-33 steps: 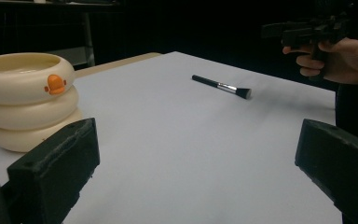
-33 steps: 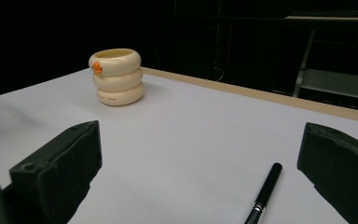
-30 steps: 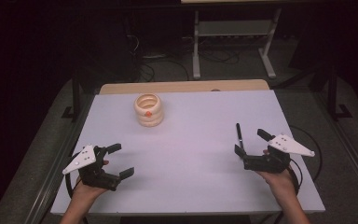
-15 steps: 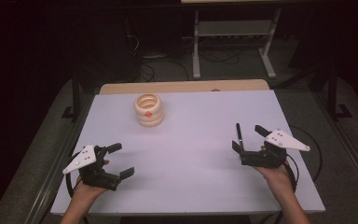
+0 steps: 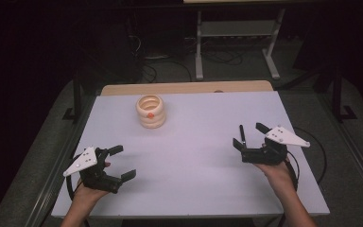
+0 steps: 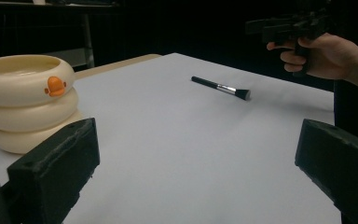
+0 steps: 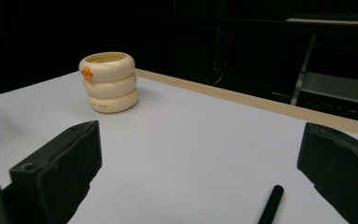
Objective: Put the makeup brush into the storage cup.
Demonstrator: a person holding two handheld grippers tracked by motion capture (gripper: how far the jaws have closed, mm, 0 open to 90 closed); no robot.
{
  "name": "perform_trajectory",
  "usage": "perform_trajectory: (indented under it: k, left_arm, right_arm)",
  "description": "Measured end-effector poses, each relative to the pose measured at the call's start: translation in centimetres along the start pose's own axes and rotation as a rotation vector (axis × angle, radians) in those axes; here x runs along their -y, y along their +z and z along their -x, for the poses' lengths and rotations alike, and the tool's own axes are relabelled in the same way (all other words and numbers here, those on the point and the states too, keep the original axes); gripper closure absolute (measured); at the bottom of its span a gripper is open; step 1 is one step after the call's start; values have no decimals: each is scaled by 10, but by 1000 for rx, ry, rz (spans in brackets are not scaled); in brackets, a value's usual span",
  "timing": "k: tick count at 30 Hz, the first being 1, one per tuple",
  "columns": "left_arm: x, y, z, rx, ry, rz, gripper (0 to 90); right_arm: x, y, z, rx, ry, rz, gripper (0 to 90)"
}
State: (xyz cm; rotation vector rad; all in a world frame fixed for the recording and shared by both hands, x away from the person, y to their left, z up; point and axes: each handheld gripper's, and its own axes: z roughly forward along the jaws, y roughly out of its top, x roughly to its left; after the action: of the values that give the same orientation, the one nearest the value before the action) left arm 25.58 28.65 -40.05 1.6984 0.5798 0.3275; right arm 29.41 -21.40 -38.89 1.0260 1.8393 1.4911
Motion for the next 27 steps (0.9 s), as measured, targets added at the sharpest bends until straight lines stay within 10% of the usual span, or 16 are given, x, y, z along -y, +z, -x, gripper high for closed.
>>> perform_trajectory:
  k: [27]
  left_arm:
    - [1, 3, 1, 17, -9, 16, 0]
  right_arm:
    - [-7, 21, 11, 23, 26, -2, 0]
